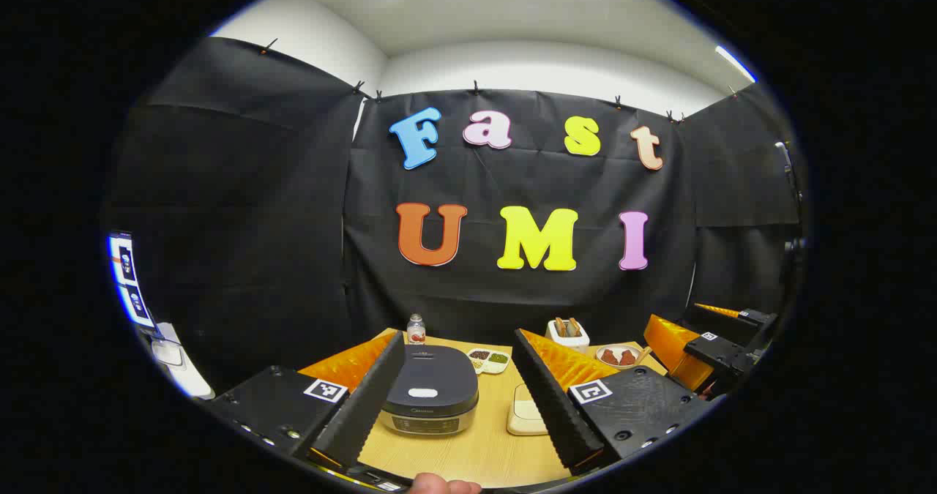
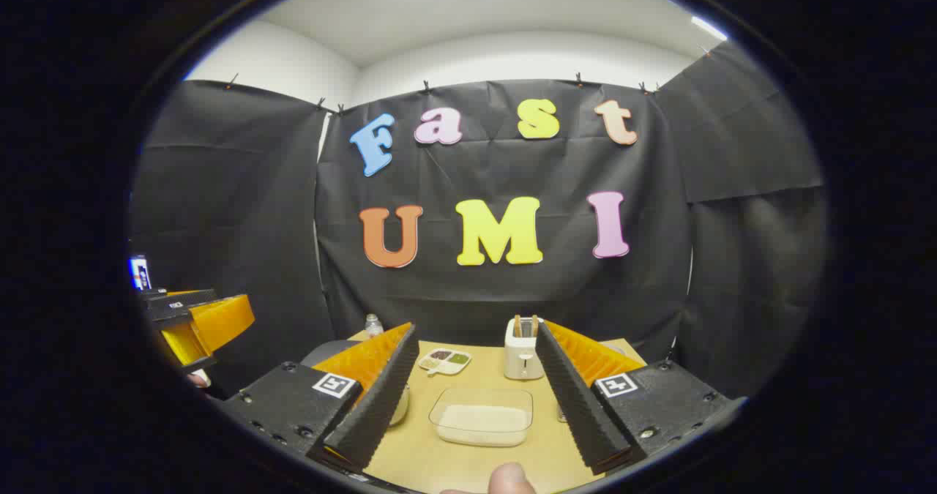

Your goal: Close the left gripper, press the button to open the rice cooker; take a wooden spoon from the chopstick holder with the right hand, scoop a spoonful of rice and pour it into the rice cooker, then put the wooden spoon back into the chopstick holder.

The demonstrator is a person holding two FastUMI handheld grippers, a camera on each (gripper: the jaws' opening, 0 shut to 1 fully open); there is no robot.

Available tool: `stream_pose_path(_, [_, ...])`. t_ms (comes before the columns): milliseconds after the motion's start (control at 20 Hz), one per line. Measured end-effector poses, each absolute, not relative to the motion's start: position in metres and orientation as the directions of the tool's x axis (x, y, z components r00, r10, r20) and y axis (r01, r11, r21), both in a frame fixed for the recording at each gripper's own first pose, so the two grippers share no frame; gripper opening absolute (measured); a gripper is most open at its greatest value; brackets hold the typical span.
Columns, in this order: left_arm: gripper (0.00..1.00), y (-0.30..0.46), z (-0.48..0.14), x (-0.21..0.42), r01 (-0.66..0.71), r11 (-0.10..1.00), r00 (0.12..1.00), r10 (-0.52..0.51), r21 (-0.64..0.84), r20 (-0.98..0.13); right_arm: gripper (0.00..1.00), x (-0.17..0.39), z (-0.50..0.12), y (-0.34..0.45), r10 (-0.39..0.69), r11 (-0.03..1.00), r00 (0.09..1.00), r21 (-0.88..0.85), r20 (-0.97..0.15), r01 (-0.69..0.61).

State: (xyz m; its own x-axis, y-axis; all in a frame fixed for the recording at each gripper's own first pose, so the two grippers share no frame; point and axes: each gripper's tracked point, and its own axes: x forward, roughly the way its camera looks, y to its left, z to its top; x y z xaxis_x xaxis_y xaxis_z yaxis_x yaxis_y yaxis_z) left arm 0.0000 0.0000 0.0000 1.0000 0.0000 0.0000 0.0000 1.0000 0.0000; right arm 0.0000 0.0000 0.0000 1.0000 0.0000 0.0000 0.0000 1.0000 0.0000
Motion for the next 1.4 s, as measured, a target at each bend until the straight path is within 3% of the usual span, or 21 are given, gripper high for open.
stream_pose_path(1400, [0.95,0.003,-0.016,0.018,-0.069,0.998,0.995,0.069,0.003,-0.068,0.97,0.024,-0.008,-0.014,0.014,1.0,0.999,-0.019,-0.04,-0.015])
